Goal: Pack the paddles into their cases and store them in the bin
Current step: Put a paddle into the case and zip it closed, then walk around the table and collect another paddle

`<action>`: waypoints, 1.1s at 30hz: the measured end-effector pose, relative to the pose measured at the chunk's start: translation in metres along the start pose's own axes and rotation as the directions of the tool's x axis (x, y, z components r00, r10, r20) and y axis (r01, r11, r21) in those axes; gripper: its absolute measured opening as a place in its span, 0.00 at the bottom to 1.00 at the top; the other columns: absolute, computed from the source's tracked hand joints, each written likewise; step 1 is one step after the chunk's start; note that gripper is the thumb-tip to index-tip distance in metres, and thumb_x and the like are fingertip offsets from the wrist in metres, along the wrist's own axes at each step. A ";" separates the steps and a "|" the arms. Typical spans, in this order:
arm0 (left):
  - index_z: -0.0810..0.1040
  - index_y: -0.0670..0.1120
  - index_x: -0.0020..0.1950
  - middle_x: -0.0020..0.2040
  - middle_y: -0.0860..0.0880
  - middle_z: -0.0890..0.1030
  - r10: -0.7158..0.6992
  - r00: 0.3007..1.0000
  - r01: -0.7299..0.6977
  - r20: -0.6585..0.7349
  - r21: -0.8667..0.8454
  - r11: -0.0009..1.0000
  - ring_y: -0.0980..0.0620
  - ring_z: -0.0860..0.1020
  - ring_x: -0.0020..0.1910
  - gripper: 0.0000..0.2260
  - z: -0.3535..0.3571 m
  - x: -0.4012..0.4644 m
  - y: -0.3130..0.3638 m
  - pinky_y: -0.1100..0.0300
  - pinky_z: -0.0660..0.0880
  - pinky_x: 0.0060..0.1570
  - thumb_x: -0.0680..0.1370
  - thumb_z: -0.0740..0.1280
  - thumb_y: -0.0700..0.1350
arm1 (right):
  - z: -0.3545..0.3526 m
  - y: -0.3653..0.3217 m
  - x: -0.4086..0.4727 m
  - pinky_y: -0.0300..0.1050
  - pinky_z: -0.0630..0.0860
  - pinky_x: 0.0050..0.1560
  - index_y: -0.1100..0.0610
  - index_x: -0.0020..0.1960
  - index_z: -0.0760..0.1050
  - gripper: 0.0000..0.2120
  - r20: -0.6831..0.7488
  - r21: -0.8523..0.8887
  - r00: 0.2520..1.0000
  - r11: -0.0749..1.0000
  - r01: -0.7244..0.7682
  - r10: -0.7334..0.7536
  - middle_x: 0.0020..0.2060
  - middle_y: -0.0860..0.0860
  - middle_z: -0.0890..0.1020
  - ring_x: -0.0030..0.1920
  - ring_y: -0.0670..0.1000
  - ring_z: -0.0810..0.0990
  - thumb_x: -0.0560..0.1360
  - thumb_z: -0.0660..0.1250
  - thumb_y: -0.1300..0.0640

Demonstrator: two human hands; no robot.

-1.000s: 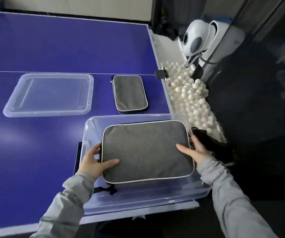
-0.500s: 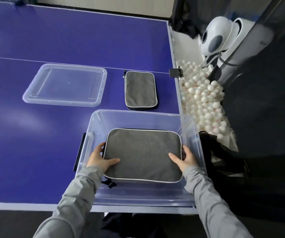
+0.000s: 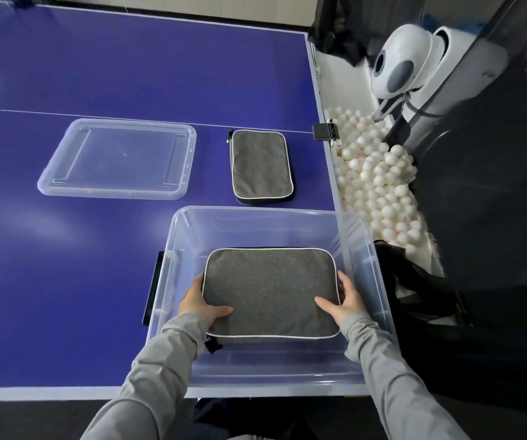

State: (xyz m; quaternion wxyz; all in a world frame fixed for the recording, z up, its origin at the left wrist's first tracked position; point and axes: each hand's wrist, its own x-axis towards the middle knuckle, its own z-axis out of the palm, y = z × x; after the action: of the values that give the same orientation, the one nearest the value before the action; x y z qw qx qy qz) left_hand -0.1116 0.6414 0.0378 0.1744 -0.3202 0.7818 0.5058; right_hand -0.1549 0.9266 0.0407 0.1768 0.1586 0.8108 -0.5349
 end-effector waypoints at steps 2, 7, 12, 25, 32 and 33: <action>0.60 0.48 0.74 0.68 0.45 0.71 -0.004 1.000 0.004 0.000 0.034 0.999 0.45 0.70 0.66 0.44 0.001 -0.001 0.000 0.52 0.67 0.67 0.63 0.79 0.39 | 0.001 0.001 0.001 0.56 0.67 0.68 0.57 0.72 0.59 0.39 0.001 -0.082 1.000 0.997 -0.007 0.007 0.66 0.57 0.71 0.65 0.57 0.72 0.67 0.74 0.65; 0.59 0.47 0.74 0.69 0.44 0.70 0.001 1.000 0.000 -0.008 0.094 0.996 0.44 0.68 0.68 0.45 0.003 -0.002 0.001 0.53 0.65 0.67 0.63 0.79 0.40 | 0.003 0.000 0.000 0.54 0.67 0.68 0.55 0.72 0.59 0.39 -0.025 -0.211 1.000 0.978 -0.006 0.001 0.65 0.56 0.72 0.65 0.56 0.71 0.66 0.74 0.61; 0.55 0.47 0.76 0.71 0.44 0.65 0.031 1.000 -0.030 -0.005 0.161 0.987 0.44 0.67 0.68 0.45 0.002 -0.008 0.005 0.54 0.64 0.68 0.65 0.77 0.41 | 0.001 -0.007 -0.010 0.49 0.64 0.70 0.60 0.72 0.57 0.39 -0.023 -0.185 0.998 0.981 0.056 -0.061 0.68 0.57 0.68 0.68 0.56 0.68 0.67 0.74 0.64; 0.71 0.42 0.68 0.67 0.46 0.73 0.597 0.798 -0.512 -0.086 0.426 0.746 0.46 0.70 0.67 0.21 -0.045 -0.064 0.049 0.62 0.60 0.65 0.75 0.67 0.42 | 0.057 -0.100 -0.037 0.48 0.58 0.71 0.64 0.69 0.64 0.26 0.157 -0.430 0.795 0.684 0.590 -0.586 0.67 0.59 0.70 0.70 0.59 0.66 0.73 0.66 0.63; 0.67 0.42 0.71 0.68 0.43 0.72 0.394 0.783 -0.239 -0.481 0.352 0.905 0.44 0.69 0.68 0.22 -0.109 -0.113 -0.018 0.60 0.60 0.65 0.78 0.65 0.43 | 0.166 -0.137 -0.078 0.47 0.55 0.72 0.66 0.67 0.66 0.22 0.575 -0.276 0.529 0.461 0.843 -0.624 0.68 0.61 0.69 0.71 0.59 0.64 0.75 0.63 0.64; 0.65 0.42 0.72 0.69 0.43 0.71 0.332 0.790 -0.184 -0.515 0.317 0.930 0.45 0.68 0.69 0.23 -0.115 -0.119 -0.035 0.59 0.60 0.66 0.78 0.64 0.44 | 0.182 -0.139 -0.088 0.48 0.55 0.73 0.66 0.67 0.66 0.21 0.619 -0.248 0.473 0.415 0.875 -0.627 0.68 0.61 0.69 0.71 0.59 0.64 0.75 0.63 0.64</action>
State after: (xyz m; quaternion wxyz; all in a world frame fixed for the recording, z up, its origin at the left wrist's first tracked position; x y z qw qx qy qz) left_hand 0.0055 0.5662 0.1341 -0.0947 -0.3188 0.8921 0.3057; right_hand -0.1179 0.7005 0.1271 0.1202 -0.4149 0.8416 -0.3242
